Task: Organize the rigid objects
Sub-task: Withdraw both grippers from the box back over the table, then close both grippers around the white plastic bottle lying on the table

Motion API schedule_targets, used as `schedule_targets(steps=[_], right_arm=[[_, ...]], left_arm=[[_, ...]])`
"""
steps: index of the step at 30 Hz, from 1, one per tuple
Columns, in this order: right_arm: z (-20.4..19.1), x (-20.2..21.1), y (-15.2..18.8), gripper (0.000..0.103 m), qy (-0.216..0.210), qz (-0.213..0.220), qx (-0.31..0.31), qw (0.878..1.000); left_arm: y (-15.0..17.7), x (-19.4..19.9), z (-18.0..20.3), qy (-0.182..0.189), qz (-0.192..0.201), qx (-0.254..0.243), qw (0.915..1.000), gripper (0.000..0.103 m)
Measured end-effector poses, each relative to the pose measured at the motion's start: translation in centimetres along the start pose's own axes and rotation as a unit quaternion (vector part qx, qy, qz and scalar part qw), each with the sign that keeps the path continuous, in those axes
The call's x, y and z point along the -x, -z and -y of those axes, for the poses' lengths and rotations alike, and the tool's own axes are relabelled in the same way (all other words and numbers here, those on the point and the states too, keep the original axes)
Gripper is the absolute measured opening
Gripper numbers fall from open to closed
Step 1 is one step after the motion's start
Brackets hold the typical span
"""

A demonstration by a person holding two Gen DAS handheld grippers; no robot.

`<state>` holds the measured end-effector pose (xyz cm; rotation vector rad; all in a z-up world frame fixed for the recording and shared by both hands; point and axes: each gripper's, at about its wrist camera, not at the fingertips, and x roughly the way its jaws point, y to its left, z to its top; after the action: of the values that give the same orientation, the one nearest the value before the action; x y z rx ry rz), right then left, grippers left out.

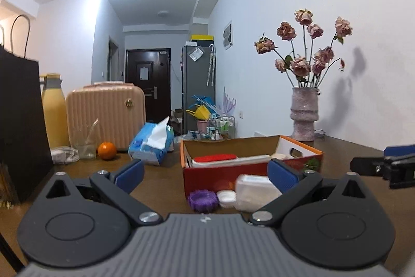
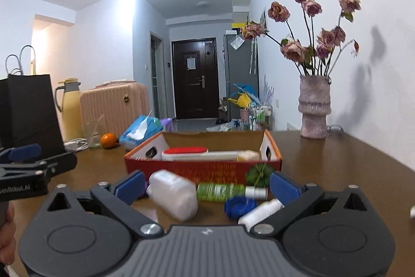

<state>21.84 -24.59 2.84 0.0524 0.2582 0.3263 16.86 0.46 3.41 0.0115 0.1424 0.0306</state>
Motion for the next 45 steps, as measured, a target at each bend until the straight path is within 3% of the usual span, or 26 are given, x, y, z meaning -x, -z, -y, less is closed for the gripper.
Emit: schedule_targets(steps=[5,10,16,21,27,30,34,39,42,45], right_arm=[[-1.0,4.6,1.4,0.103,-0.018,0.004,-0.010,1.000],[-1.4,8.1,2.9,0.103,-0.007,0.015,-0.016,1.000],[-1.5,10.0,5.0,0.103,0.003,0.002,-0.029,1.000],[-1.2,8.9,6.3,0.103,0.009,-0.022,-0.020,1.000],[0.0,5.6,6.5,0.091,-0.020,-0.064,-0.044,0.997],[0.5,3.4,6.1,0.073,-0.019,-0.079,-0.050,0.995],[1.5,-0.3,4.3,0.059,-0.044,-0.083,-0.080,0.992],[2.3,-5.7,2.1,0.052,-0.086,-0.080,-0.137,0.984],[2.2,-9.1,1.3,0.042,-0.098,-0.087,-0.165,0.977],[2.1,-12.2,0.9,0.040,-0.098,-0.093,-0.182,0.974]], left_arm=[[1.2,4.3,0.7,0.008,-0.012,0.010,0.9998,0.103],[3.2,7.2,1.2,0.050,-0.044,-0.006,0.9978,0.103],[2.9,7.0,1.4,0.045,-0.038,0.018,0.9981,0.103],[3.6,5.9,1.2,0.038,-0.060,0.018,0.9973,0.103],[4.5,2.6,1.4,0.040,-0.093,0.020,0.9947,0.103],[3.9,0.0,1.6,0.037,-0.100,0.016,0.9942,0.103],[1.9,-5.0,1.6,0.048,-0.090,0.015,0.9946,0.102],[-0.2,-13.3,0.7,0.081,-0.137,0.063,0.9853,0.070],[-0.6,-16.9,0.3,0.101,-0.157,0.085,0.9787,0.063],[-0.5,-19.6,0.0,0.127,-0.172,0.107,0.9710,0.050]])
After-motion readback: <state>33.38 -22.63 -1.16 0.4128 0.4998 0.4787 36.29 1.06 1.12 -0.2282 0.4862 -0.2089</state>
